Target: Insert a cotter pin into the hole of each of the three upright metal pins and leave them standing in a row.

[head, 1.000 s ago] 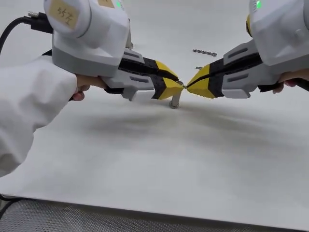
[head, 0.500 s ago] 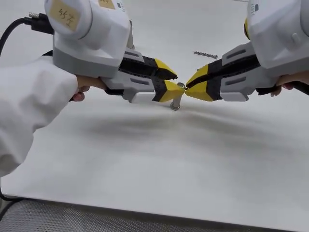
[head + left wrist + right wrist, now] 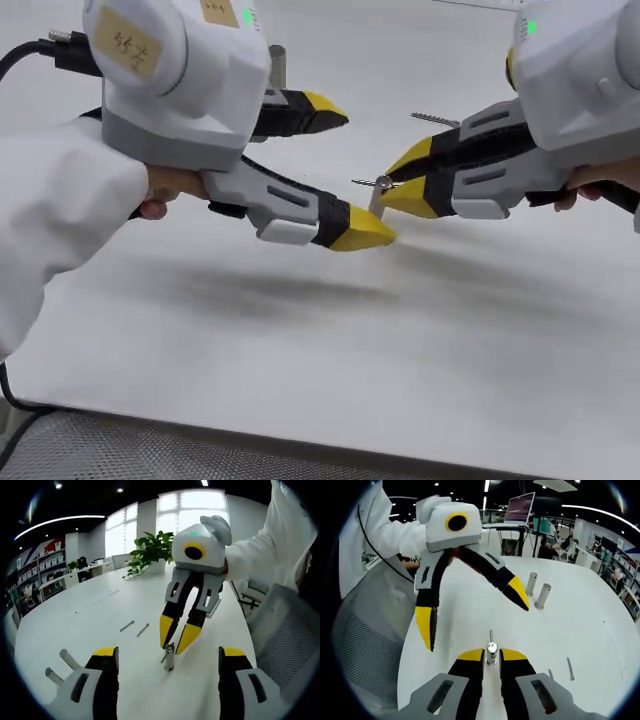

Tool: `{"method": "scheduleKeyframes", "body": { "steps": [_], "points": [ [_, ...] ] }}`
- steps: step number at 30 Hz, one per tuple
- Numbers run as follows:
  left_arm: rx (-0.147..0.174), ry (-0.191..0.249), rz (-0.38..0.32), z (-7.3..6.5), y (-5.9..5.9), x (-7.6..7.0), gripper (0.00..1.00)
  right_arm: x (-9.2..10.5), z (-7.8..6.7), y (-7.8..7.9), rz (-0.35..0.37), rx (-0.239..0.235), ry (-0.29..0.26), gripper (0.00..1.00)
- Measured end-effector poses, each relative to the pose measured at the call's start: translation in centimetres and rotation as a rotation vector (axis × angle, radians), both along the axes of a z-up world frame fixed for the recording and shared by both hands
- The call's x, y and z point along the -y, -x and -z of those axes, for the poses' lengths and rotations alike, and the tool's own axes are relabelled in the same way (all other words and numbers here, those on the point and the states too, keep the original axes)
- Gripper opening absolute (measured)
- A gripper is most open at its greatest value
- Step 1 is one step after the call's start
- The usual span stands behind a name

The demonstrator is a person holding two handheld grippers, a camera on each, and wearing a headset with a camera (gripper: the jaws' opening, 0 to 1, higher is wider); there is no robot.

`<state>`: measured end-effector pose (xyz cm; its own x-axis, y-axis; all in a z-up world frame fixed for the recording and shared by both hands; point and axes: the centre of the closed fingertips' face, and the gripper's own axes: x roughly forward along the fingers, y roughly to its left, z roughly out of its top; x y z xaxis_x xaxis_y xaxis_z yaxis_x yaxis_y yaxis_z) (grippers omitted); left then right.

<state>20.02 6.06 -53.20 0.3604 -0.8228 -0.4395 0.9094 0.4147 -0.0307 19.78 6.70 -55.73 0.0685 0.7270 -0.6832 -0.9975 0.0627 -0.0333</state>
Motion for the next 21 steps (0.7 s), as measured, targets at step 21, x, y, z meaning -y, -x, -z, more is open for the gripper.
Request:
{"method": "scheduleKeyframes", "body": {
  "steps": [21],
  "points": [
    [-0.069, 0.035, -0.065, 0.2, 0.4, -2.0, 0.99, -0.3, 0.9, -0.7, 0.007, -0.025, 0.000, 0.05]
  ]
}}
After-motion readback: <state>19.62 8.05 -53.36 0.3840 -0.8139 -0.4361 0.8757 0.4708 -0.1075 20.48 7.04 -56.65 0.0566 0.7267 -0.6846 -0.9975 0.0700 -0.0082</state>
